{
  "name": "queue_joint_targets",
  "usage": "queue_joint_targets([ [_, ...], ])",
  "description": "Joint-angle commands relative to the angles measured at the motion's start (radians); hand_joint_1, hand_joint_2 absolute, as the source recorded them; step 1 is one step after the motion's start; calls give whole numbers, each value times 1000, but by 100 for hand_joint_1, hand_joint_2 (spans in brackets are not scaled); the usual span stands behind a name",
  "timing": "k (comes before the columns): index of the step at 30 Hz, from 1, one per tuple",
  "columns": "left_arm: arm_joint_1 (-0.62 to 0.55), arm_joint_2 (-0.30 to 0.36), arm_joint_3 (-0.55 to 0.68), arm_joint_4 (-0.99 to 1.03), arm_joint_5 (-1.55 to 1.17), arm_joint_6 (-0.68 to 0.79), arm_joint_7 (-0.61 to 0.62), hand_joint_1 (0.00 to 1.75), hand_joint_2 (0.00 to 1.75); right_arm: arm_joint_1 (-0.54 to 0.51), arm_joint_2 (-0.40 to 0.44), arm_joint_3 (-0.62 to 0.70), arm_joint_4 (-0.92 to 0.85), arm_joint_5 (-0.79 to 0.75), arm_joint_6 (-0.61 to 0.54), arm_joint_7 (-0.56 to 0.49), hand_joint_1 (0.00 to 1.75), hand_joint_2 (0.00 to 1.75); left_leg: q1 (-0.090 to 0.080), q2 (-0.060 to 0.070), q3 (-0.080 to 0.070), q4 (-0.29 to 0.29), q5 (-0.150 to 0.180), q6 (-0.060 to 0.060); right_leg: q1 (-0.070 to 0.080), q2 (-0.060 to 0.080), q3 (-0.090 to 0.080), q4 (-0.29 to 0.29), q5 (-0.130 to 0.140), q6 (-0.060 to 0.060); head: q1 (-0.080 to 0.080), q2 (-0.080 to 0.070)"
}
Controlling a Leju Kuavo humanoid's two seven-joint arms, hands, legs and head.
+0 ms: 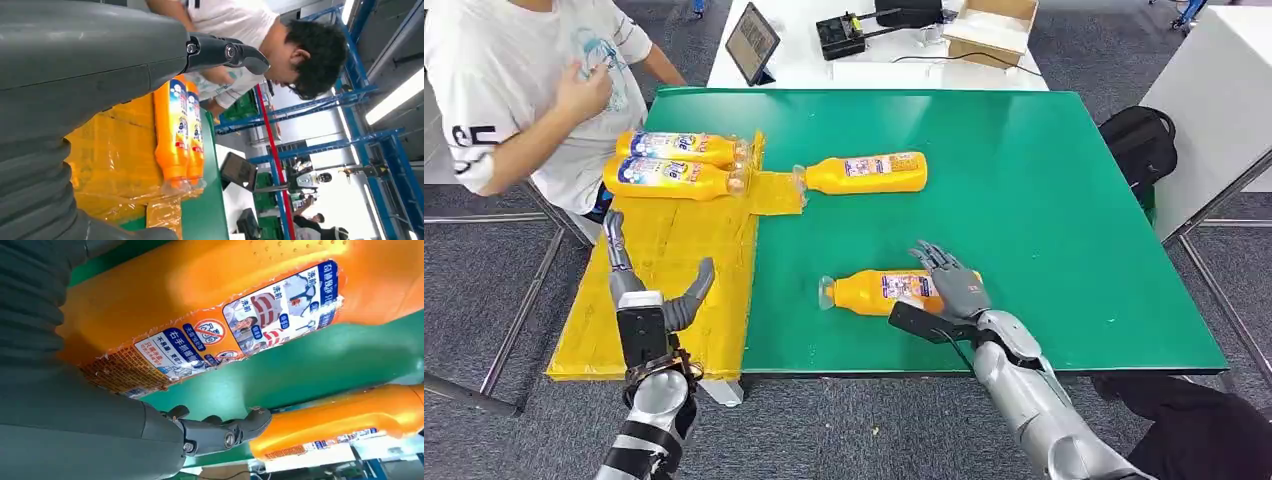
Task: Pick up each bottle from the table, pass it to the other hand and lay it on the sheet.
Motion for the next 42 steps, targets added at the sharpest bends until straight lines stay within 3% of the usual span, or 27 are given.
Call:
queue_joint_targets([
  [1, -63, 16, -59, 98, 30, -9, 4, 0, 175, -94, -42, 22, 240, 13, 94, 54, 0, 175, 0, -1, 5, -1, 0, 2, 1, -3, 6, -1, -1, -4, 0, 0],
  [2, -69, 13, -68, 107, 34, -14, 4, 0, 175, -106, -51, 29, 264, 18, 121, 71, 16, 175, 0, -1, 4, -1, 1, 1, 1, -3, 4, -2, 0, -2, 0, 0],
  [3, -71, 10, -71, 113, 33, -13, 4, 0, 175, -108, -58, 29, 270, 18, 125, 72, 61, 175, 0, -2, 5, -1, 1, 1, 0, -4, 5, -2, 0, -3, 0, 0],
  [4, -74, 8, -75, 117, 36, -14, 4, 0, 175, -111, -65, 31, 281, 17, 136, 76, 175, 175, 0, -2, 6, -2, 1, 2, 1, -4, 7, -3, 0, -4, 0, 0],
  [12, -94, 0, -98, 152, 51, -31, 4, 0, 175, -121, -115, 40, 308, 7, 202, 76, 175, 175, 0, -6, 11, -2, 0, 3, 1, -6, 4, -5, -1, -2, 0, 0],
  [16, -96, 0, -107, 155, 55, -35, 4, 0, 175, -116, -129, 51, 303, 3, 221, 79, 175, 175, 1, -5, 14, -3, -1, 3, 1, -5, 15, -6, -2, -1, 0, 0],
  [23, -102, -4, -107, 165, 64, -51, 4, 0, 175, -100, -156, 57, 296, -18, 254, 64, 175, 175, 1, -6, 14, -2, -1, 4, 2, -6, 15, -6, -2, -1, 0, 0],
  [28, -91, -1, -100, 154, 66, -43, 4, 0, 175, -70, -95, -8, 232, -114, 184, -42, 175, 175, 1, -4, 16, -2, -2, 4, 1, -5, 9, -7, -2, 0, 0, 0],
  [31, -63, -3, -86, 132, 60, -50, 4, 0, 175, 26, 65, -115, 24, -239, -33, -182, 175, 175, 1, 1, 17, -3, -3, 3, 2, 1, 16, -8, -1, 0, 0, 0],
  [33, -52, -19, -79, 125, 53, -84, 4, 0, 175, 150, 150, -151, -281, -314, -121, -222, 175, 175, 2, 3, 17, -2, -4, 3, 2, 3, 20, -6, -1, 0, 0, 0],
  [37, -60, -62, -68, 176, 79, -217, 4, 0, 175, 297, 208, -177, -637, -391, -246, -253, 175, 175, 1, 11, 13, -1, -5, 2, 2, 8, 12, -2, -1, -1, 0, 0],
  [42, -60, -62, -68, 176, 79, -217, 4, 0, 175, 297, 208, -177, -637, -391, -246, -253, 175, 175, 0, -1, 6, 0, -4, 3, 1, -2, 7, 1, -5, 0, 0, 0],
])
